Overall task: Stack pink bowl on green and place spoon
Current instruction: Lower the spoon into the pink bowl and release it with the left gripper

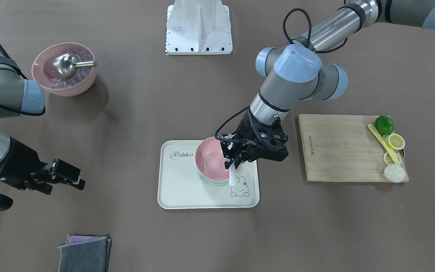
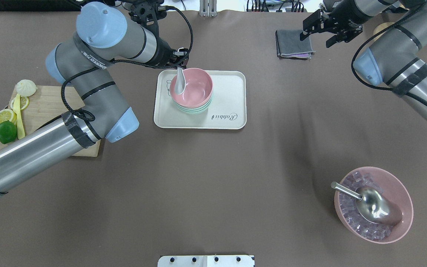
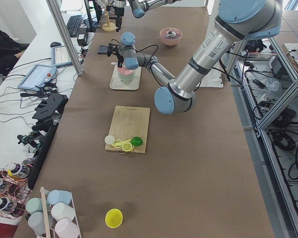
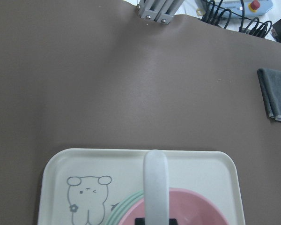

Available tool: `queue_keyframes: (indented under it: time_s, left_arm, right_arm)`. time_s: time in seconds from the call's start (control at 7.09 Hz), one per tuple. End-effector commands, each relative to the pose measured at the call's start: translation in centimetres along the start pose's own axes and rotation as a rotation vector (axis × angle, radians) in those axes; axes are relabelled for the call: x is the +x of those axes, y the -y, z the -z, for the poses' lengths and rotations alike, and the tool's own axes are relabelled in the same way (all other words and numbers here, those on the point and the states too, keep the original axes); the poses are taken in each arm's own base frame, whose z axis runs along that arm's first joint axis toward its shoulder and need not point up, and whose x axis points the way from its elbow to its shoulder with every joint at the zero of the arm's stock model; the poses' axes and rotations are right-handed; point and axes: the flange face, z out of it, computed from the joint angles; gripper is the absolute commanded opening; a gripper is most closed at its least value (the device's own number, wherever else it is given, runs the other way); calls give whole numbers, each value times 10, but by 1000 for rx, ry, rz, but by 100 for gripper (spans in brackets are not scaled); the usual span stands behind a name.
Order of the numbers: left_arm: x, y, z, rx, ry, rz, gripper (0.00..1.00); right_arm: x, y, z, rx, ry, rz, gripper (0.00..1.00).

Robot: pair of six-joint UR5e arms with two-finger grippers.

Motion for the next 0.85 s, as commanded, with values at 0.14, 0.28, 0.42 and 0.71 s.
queue_keyframes:
  time_s: [0.14,0.28,0.42,0.71]
  left_arm:
    - [17,-3,-2,4,-18,-9,0]
    - [18,-3,-1,4,-18,-9,12]
    - [18,-2,-2,5,-17,-11,47]
    - [19,-1,-2,14,-11,-10,97]
  right_arm:
    - [15,5,11,7,-2,-12,100]
    - [19,3,10,6,-3,-14,100]
    - [20,2,20,18,2,-12,100]
    - [32,-6,21,18,-5,-18,100]
